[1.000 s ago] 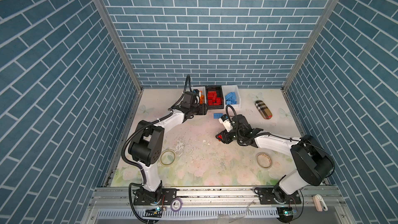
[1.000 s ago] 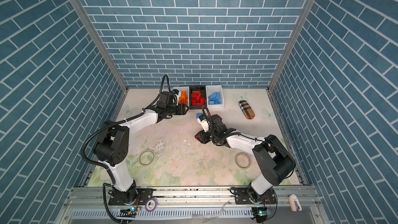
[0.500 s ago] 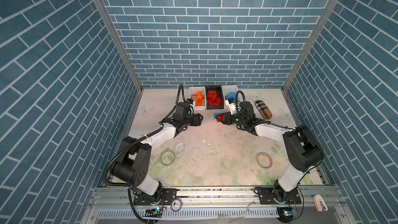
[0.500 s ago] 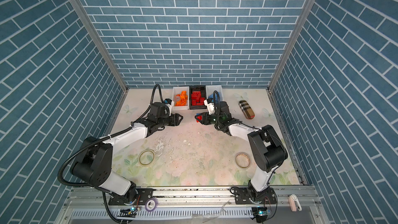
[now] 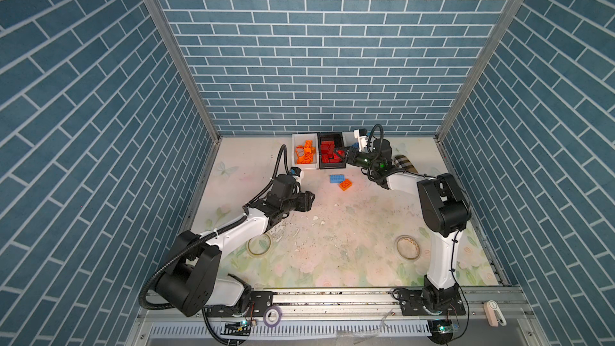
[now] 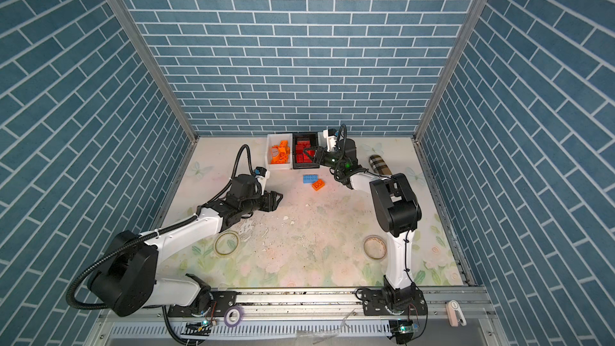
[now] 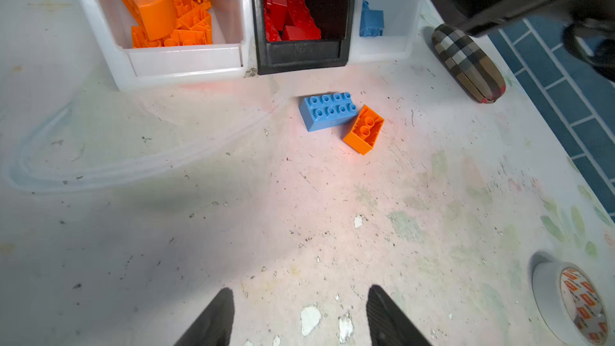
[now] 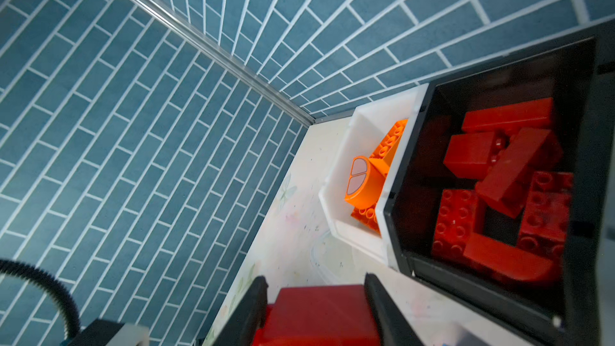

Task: Sort the legos into containers by color
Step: Place the lego in the container.

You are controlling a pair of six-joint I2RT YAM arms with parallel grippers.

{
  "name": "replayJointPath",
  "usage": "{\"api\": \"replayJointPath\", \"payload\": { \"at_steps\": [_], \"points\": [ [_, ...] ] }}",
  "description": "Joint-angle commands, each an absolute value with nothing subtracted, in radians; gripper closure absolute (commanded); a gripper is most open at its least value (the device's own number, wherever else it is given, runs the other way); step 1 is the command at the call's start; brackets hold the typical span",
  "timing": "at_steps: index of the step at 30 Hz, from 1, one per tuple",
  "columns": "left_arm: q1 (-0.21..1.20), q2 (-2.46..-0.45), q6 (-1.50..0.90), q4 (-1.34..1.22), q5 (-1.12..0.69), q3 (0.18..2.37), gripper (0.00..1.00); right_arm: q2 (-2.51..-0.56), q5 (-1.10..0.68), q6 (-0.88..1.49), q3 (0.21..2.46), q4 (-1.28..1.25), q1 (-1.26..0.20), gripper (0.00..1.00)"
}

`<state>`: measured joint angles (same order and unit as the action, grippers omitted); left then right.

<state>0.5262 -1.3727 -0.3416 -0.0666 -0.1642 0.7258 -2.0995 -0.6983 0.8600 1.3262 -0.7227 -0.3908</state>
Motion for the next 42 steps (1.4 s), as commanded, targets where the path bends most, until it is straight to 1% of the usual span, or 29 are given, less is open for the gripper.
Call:
{"api": "replayJointPath", "payload": {
  "at_steps": [1,8,11,22,24,32,38,42],
  "points": [
    [0.543,-1.345,-0.350,-0.075,-0.135,0.698,0.35,-2.182,-0.724,0.947,1.419,-0.823,-0.373,0.55],
    [0.587,-1.343,-0.376,-0.091,-0.127,0.679,0.35,-2.333,-0.687,0.946,1.608,-0.772,-0.368,0.53],
    [0.595,-1.351,-0.378,-0.090,-0.126,0.683,0.35,-2.391,-0.699,0.929,1.689,-0.747,-0.365,0.53],
    [0.617,-1.368,-0.382,-0.086,-0.123,0.690,0.35,-2.519,-0.643,0.813,1.908,-0.535,-0.361,0.50],
    [0.617,-1.370,-0.381,-0.086,-0.122,0.691,0.35,-2.527,-0.630,0.794,1.925,-0.509,-0.360,0.50],
    [0.621,-1.407,-0.371,-0.084,-0.139,0.717,0.35,-2.529,-0.606,0.715,1.987,-0.408,-0.357,0.37],
    [0.633,-1.457,-0.350,-0.110,-0.150,0.751,0.34,-2.475,-0.607,0.679,1.983,-0.379,-0.357,0.36],
    [0.649,-1.523,-0.280,-0.098,-0.138,0.818,0.34,-2.402,-0.603,0.660,1.929,-0.368,-0.357,0.36]
  ]
}}
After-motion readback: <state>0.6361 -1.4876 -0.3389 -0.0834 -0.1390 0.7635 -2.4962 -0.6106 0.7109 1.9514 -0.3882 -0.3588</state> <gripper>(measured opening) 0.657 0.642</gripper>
